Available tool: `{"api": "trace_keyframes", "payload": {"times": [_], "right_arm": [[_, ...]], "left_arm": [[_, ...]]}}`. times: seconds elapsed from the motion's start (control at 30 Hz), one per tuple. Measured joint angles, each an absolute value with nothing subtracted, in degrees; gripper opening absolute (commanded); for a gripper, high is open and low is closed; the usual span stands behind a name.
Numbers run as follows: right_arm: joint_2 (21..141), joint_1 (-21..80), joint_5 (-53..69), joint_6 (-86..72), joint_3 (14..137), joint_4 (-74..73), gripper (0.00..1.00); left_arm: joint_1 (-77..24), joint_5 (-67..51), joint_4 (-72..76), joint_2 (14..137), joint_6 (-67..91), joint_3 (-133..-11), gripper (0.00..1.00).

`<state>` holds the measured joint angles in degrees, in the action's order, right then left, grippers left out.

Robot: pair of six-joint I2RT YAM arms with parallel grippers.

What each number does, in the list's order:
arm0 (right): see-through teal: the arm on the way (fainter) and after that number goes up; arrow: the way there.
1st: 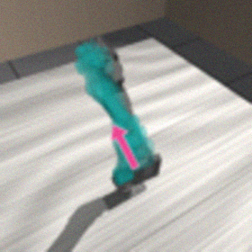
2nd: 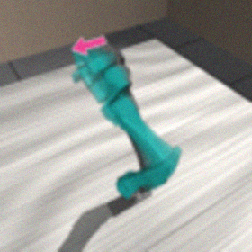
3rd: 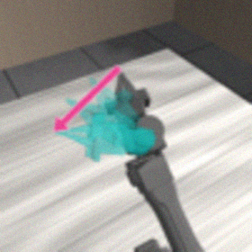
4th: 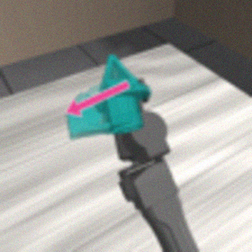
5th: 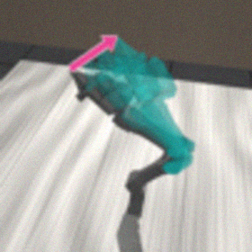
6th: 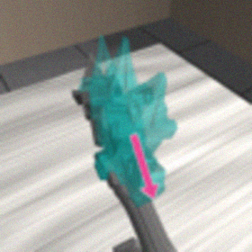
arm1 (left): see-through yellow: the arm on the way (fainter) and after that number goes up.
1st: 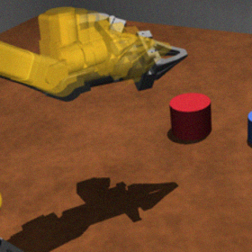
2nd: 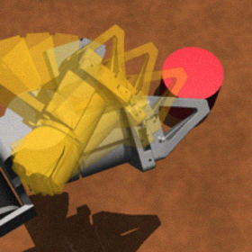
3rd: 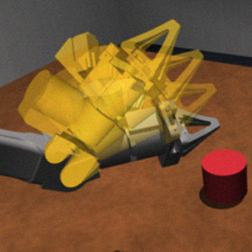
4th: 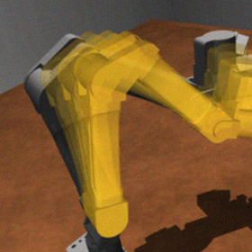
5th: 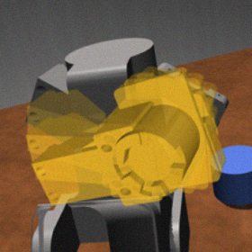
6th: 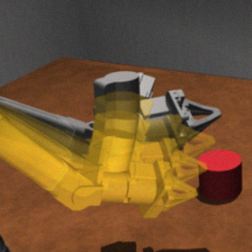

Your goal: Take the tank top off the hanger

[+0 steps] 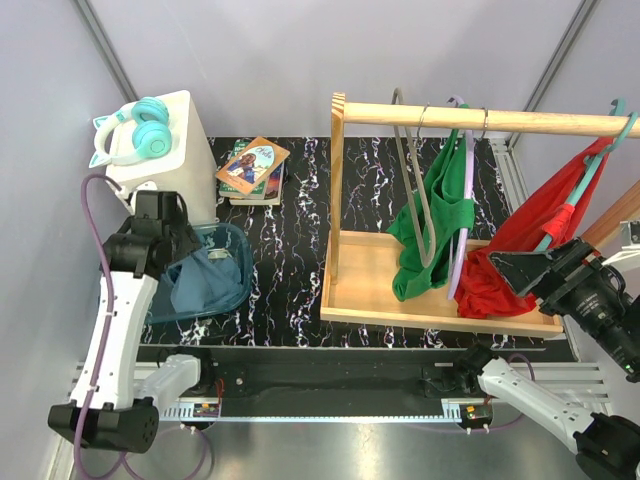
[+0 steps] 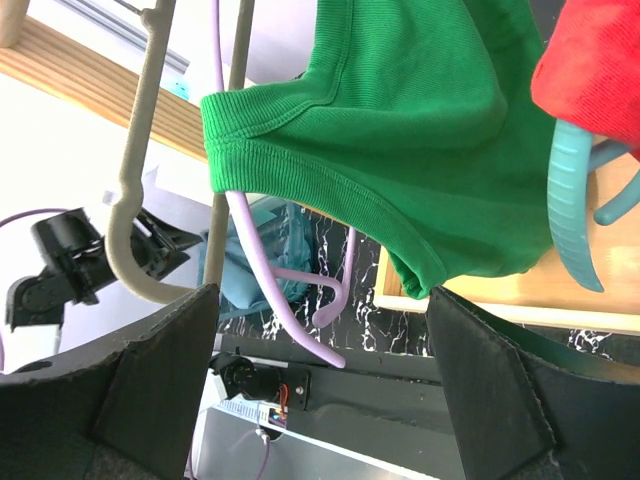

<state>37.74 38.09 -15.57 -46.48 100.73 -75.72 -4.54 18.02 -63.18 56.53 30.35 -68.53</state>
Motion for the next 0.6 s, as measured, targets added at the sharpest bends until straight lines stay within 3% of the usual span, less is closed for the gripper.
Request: {"api": "trace_keyframes", "payload": {"times": [0.03,0.1,0.33,0.6], "right_arm": [[37.93,38.09,-15.66,-46.3,100.73,-75.72,0.92],[38.2,38.09,-15.92,-45.98,100.75,-75.72,0.91],[41.56,38.09,-16.01,-43.16,103.2,-75.66,0.91],[50.61,38.09,-15.53,-36.4,111.63,-74.63,0.92]], "left_arm": [[-4.49,18.0,-63.11,56.05,31.05,-68.73,0.73],[-4.49,17.5,-62.96,54.68,32.82,-69.28,0.73],[-5.74,8.6,-60.03,50.94,39.03,-69.36,0.69],[-26.92,5.74,-54.94,50.78,44.86,-70.59,0.69]]}}
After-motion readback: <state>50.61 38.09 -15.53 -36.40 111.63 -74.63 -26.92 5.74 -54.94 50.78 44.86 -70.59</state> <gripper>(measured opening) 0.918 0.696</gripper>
